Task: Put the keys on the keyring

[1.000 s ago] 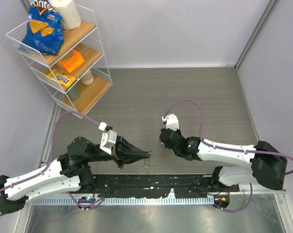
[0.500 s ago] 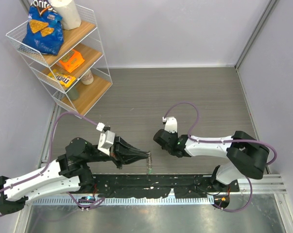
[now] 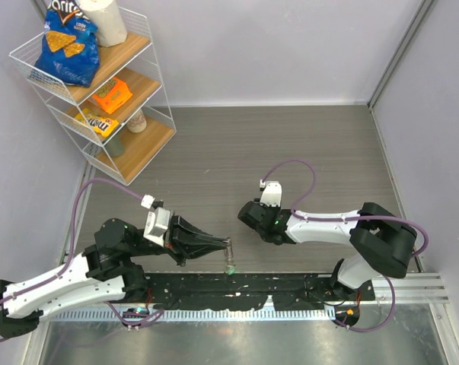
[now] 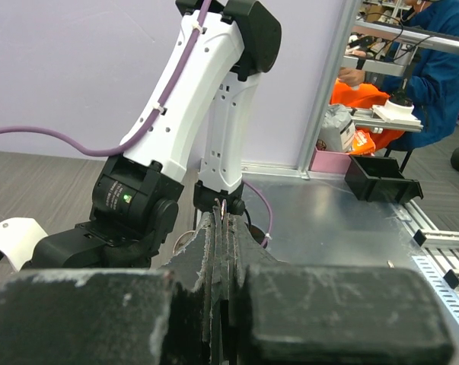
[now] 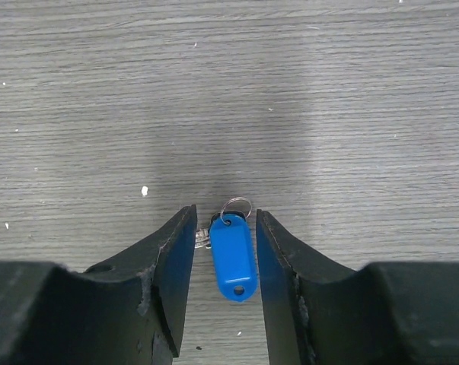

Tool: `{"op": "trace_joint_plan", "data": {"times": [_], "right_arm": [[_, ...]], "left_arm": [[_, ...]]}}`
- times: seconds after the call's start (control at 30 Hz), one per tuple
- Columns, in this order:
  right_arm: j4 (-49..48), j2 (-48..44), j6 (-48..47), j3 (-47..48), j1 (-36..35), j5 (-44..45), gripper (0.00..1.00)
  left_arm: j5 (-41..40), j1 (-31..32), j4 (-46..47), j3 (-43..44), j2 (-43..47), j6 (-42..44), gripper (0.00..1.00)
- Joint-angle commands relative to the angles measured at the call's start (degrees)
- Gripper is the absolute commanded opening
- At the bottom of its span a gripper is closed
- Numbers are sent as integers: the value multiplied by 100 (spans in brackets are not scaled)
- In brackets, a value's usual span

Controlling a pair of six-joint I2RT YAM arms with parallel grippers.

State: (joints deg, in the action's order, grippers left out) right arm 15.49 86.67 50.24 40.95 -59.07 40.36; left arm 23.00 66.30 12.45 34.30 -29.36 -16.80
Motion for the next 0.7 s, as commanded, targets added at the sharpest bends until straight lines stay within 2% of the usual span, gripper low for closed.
{"op": "trace_joint_plan", "data": {"times": [0.0, 0.13, 0.43, 0.67], "right_arm": [[16, 113, 276, 212, 27, 402, 43], [-2, 174, 302, 194, 53, 429, 41], [-133, 227, 232, 168, 88, 368, 28], [-169, 201, 179, 133, 88, 332, 7]], "left_arm": [[-33, 6, 170, 41, 19, 124, 0], [-50, 14, 161, 33, 10, 133, 0], [-68, 6, 126, 59, -17, 168, 0], [-68, 5, 100, 94, -25, 177, 0]]}}
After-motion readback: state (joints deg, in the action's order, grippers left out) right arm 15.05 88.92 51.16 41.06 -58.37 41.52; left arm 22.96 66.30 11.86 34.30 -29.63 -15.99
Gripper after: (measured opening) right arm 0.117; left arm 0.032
